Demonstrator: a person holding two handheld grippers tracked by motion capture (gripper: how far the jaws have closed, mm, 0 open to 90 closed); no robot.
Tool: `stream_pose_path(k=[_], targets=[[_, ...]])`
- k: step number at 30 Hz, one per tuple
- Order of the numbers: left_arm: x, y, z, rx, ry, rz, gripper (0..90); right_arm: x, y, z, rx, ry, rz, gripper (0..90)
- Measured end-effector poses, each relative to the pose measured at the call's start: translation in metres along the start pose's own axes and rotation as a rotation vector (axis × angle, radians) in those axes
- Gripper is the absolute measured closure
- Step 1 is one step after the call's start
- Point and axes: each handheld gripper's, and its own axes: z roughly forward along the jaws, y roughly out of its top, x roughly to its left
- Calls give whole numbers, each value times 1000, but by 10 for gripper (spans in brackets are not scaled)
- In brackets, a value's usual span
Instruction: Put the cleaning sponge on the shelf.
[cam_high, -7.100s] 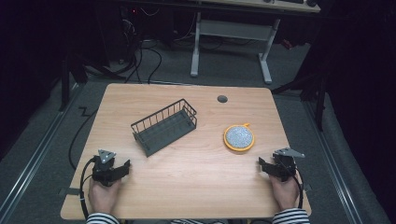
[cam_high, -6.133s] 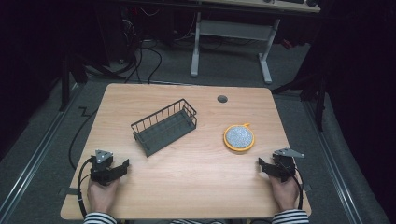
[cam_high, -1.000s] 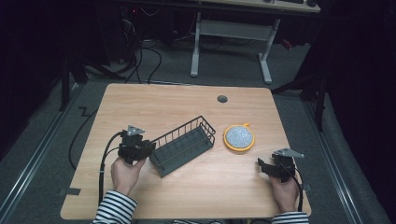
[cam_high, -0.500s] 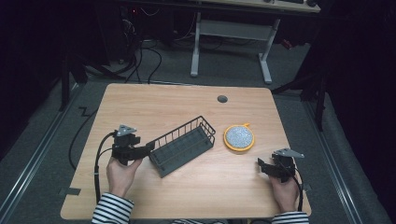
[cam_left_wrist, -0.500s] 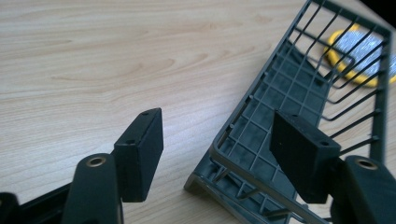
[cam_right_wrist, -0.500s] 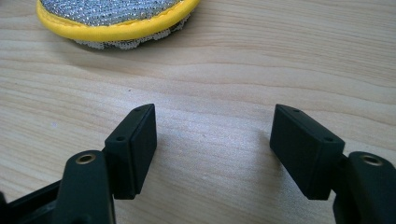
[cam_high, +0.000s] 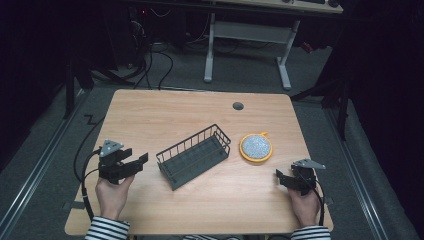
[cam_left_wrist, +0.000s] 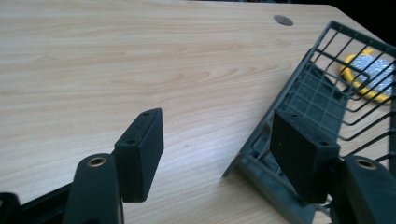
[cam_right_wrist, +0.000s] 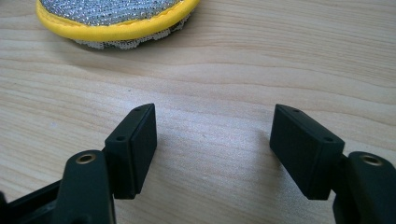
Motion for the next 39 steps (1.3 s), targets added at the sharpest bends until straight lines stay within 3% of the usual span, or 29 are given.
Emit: stream_pose_path(k=[16,34,39], targets=[[25,-43,19,60,74,-49,364,0,0,0,0,1,0,322],[34,-63,44,103,164,-54,370,-1,1,0,4,9,-7,324],[35,-65,47,110,191,-43,370,-4,5,-1,25,19,6,387]])
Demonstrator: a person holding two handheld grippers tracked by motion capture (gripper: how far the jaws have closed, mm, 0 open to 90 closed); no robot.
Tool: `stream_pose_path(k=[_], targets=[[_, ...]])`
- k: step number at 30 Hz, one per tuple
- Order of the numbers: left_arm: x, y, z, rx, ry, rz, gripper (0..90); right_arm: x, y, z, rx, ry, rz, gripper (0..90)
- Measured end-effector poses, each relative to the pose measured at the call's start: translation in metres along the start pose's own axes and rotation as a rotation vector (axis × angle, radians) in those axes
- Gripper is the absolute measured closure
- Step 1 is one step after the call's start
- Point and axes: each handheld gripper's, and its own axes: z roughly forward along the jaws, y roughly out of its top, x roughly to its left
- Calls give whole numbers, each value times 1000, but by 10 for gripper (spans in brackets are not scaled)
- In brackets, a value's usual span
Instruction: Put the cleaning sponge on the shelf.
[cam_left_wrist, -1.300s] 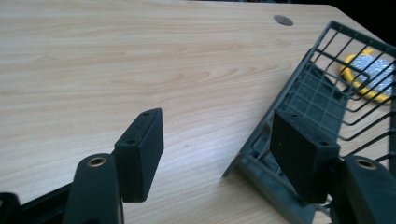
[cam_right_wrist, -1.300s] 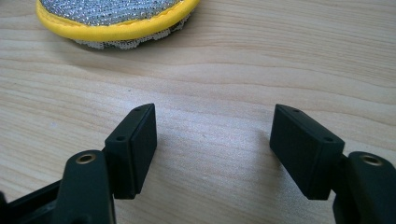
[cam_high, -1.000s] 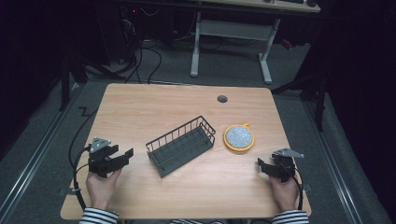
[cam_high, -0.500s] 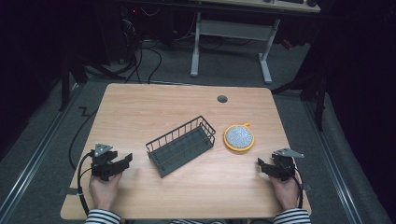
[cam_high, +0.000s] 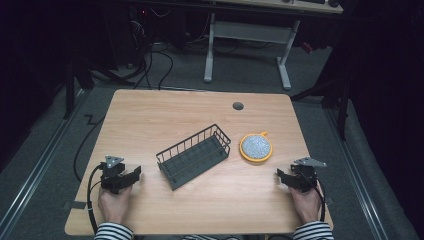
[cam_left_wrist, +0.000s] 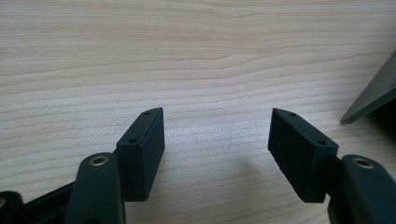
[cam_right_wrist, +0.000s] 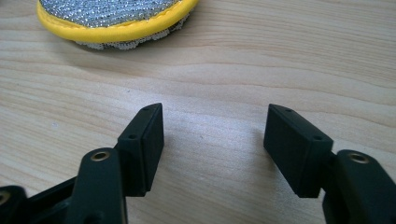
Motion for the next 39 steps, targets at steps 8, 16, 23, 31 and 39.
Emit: stream_pose_path(k=[8,16,23,31,39], targets=[[2,-4,4,0,15,-1,367,-1,5,-5,-12,42,29,423],[-1,-8,4,-13,24,27,350,2,27,-9,-22,87,35,416],[-7,-7,6,5,46,84,305,8,59,1,-9,125,18,394],[-8,-7,6,5,48,84,304,9,86,23,25,134,36,376],[-8,-7,6,5,50,83,306,2,104,41,76,138,79,377]])
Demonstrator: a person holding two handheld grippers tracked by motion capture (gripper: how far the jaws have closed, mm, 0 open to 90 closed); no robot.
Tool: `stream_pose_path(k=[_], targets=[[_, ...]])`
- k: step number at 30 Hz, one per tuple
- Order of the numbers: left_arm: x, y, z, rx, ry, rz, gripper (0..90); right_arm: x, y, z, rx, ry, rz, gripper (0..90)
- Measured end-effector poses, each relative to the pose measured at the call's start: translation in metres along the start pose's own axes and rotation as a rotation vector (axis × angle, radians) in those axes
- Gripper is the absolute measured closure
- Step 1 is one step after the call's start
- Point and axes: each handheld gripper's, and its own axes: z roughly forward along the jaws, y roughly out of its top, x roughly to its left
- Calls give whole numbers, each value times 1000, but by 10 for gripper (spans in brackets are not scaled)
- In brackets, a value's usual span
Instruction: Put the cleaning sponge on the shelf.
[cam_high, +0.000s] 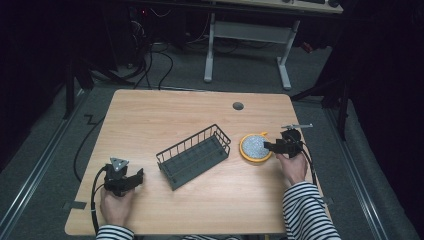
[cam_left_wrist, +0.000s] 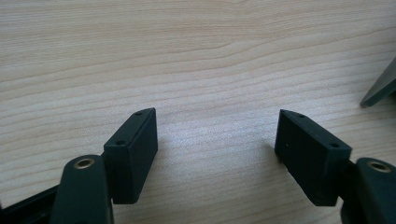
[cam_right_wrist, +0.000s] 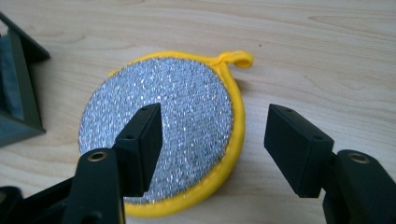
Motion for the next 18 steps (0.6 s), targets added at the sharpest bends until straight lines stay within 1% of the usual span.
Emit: stream_pose_path(k=[2,4,6,8,12,14,15,17,18], targets=[[0,0,0,0,0,0,305,-2,2,3,4,11,33,378],[0,0,0,0,0,0,305,-4,4,7,28,12,43,380],[0,0,0,0,0,0,305,-4,6,11,34,21,52,383],[0,0,0,0,1,-1,305,-4,9,15,54,8,51,392],[0,0,0,0,1,-1,305,-6,8,22,75,18,77,411],[0,0,0,0,1,-1,305,-9,6,26,87,36,100,425],[0,0,0,0,1,-1,305,-11,6,28,81,51,111,442],[0,0,0,0,1,-1,305,-12,6,29,89,77,116,487],[0,0,0,-1,1,-1,305,-12,6,29,92,81,115,507]])
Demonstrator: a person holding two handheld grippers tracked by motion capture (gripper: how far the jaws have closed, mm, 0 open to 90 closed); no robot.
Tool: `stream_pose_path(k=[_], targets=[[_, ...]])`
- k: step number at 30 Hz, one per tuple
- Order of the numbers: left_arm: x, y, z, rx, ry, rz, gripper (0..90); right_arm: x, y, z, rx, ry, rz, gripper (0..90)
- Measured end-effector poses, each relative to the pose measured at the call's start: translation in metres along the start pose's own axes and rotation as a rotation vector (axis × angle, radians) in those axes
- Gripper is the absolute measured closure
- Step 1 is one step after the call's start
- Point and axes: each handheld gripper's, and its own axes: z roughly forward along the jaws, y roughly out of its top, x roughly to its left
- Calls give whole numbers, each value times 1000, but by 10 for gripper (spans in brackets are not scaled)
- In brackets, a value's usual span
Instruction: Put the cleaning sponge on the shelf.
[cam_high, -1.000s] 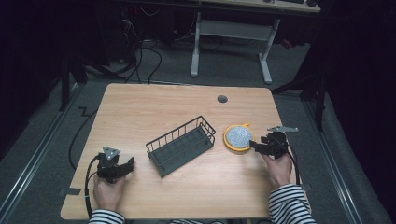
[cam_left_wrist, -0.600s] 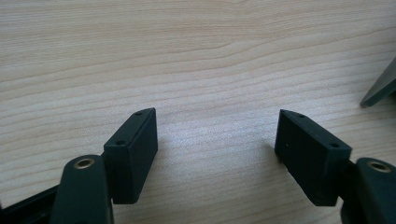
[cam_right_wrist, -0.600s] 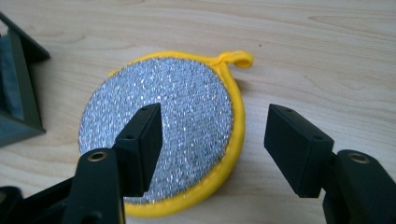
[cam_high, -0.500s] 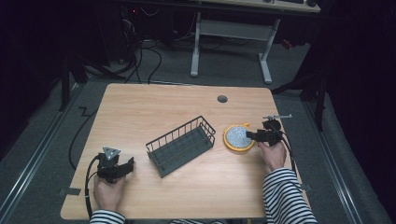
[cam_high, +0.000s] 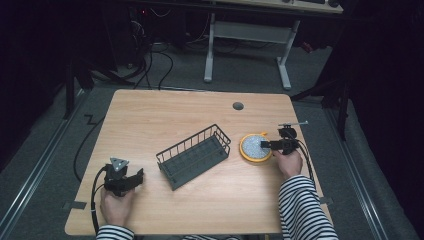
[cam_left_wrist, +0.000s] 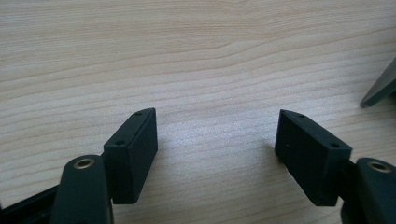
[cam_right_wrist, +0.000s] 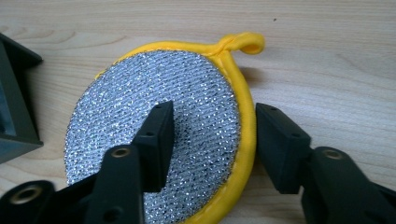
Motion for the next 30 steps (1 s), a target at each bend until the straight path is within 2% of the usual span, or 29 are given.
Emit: stream_pose_path(k=[2,5,8,10,14,18,22,27,30], targets=[[0,0,0,0,0,0,305,1,-1,0,8,0,-6,542],[0,0,0,0,-1,-2,305,0,-1,0,8,8,-11,641],[0,0,0,0,-2,-3,305,2,-1,-2,-5,-1,-45,760],[0,0,0,0,-2,-3,305,5,-2,-2,-17,-13,-68,801],[0,0,0,0,-6,-5,305,12,-2,-3,-20,-35,-116,828],[1,0,0,-1,-6,-6,305,16,-3,-6,-39,-19,-131,830],[0,0,0,0,-3,-4,305,21,-1,-16,-83,1,-156,830],[0,0,0,-1,1,0,303,25,-2,-31,-112,10,-202,831],[0,0,0,-1,1,0,303,23,-1,-40,-134,21,-204,832]])
